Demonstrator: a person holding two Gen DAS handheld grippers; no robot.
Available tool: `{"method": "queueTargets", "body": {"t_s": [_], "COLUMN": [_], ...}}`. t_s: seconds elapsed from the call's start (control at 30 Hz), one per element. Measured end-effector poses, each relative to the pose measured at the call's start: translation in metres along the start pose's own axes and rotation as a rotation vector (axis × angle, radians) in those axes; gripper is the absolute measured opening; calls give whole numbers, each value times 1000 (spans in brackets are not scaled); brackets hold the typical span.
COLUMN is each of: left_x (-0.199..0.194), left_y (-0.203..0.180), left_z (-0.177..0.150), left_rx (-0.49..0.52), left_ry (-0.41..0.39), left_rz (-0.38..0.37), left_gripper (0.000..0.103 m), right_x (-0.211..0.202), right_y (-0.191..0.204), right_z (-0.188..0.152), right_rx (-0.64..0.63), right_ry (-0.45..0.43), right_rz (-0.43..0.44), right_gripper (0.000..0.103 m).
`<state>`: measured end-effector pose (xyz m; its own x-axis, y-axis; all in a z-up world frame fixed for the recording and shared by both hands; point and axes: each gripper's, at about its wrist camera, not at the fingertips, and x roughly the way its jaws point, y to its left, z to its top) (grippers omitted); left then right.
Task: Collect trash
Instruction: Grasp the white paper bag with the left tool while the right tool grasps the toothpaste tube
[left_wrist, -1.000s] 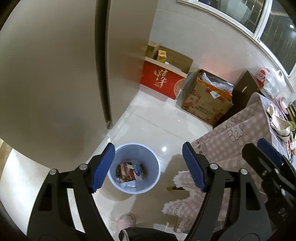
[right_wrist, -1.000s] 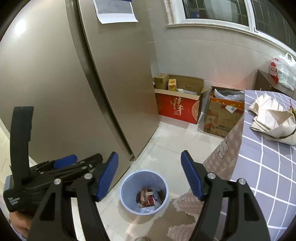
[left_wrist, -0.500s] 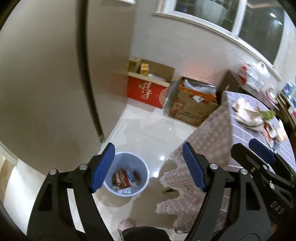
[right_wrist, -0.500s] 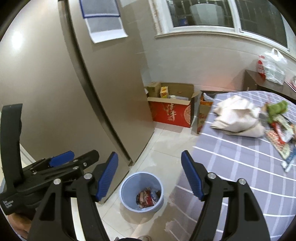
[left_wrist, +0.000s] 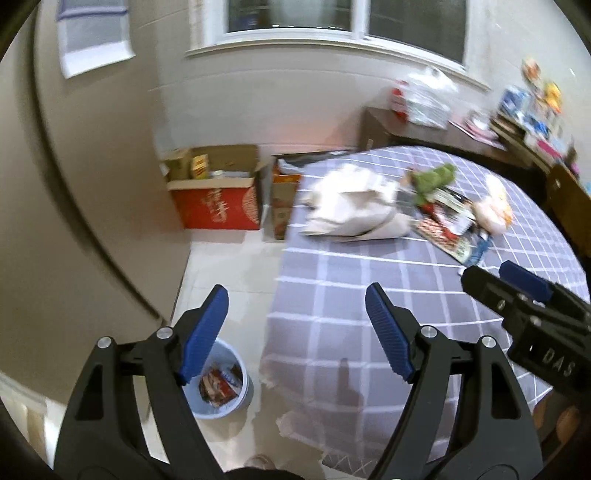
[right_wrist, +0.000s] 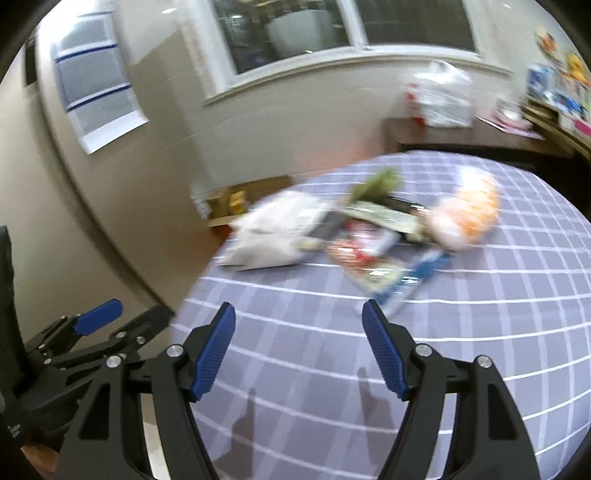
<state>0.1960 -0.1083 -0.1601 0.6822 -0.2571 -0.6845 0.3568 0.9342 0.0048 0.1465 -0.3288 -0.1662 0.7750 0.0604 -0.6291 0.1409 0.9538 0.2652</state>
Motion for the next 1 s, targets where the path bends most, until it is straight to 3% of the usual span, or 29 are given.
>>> {"method": "queueTargets", "body": {"t_s": [0.13, 0.27, 0.5, 0.8, 1.0], "left_x": [14, 33, 60, 88, 113], "left_y": [-29, -46, -52, -67, -65], "left_z": [10, 22, 39, 49, 57], "left_rx": [129, 216, 248, 307, 204], "left_ry": [-29, -43, -47, -40, 103], "left_rz": [0, 0, 4, -53, -117], "left_gripper": [76, 76, 76, 77, 77], "right_x": [7, 22, 47, 55, 51], "right_y": [-45, -63, -71, -70, -81], "right_z": [4, 8, 24, 30, 29], "right_rx": [81, 114, 101, 59, 70], "right_ry": [26, 52, 98, 114, 113], "right_rz": [-58, -84, -102, -173, -171], "right_gripper": [70, 70, 69, 43, 23]}}
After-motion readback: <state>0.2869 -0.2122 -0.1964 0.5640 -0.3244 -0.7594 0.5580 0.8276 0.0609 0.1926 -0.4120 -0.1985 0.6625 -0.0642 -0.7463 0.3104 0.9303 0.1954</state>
